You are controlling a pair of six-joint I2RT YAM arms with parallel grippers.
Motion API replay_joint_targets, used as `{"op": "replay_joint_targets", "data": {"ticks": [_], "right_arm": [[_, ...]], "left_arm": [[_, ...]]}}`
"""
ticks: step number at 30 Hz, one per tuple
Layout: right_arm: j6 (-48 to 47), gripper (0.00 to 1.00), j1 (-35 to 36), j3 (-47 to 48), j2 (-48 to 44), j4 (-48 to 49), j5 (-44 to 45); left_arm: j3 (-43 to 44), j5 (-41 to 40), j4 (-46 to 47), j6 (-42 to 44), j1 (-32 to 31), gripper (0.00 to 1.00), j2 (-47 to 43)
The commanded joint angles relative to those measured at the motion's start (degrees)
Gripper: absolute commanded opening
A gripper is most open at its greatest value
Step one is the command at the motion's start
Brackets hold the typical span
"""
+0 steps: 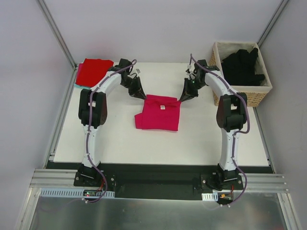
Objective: Fold and stack the t-shirts
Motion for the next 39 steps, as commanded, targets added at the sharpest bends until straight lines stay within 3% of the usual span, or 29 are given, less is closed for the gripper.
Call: {"op": "replay_joint_targets", "data": {"ticks": [1, 17, 18, 19, 22, 25, 35, 39], "right_arm": [[0.4, 0.01, -0.5, 3.7, 2.0, 2.2, -2.1], [5.3, 0.01, -2.1, 6.3, 6.7, 5.9, -4.4], [5.4, 0.06, -2.1, 6.3, 6.6, 6.5, -4.1], [5.3, 0.18, -2.1, 6.2, 6.1, 6.9, -3.8], [5.2, 0.29, -2.2, 3.4, 3.7, 11.7, -2.0], [5.6, 0.34, -2.3, 0.8, 0.2, 17.6, -0.5], [6.7, 0.35, -2.8, -1.8, -6.1, 28.9, 2.0], [7.0, 0.37, -3.1, -2.0, -9.1, 29.6, -1.7]], "left_arm": [[3.9, -0.7, 1.5, -1.0, 0.8, 0.0, 2.1], [5.3, -1.2, 4.5, -5.8, 0.9, 0.01, 6.0], [5.3, -1.6, 5.2, -5.9, 0.9, 0.12, 5.8], [5.3, -2.0, 5.5, -6.0, 0.9, 0.19, 5.4], [5.2, -5.5, 7.8, -6.0, 0.9, 0.27, 3.2], [5.0, -7.3, 11.2, -7.3, 1.3, 0.33, 1.5], [3.3, -10.8, 17.1, -9.9, 1.9, 0.34, -2.3], [2.5, -10.4, 17.6, -7.4, 2.0, 0.34, -6.8]]}}
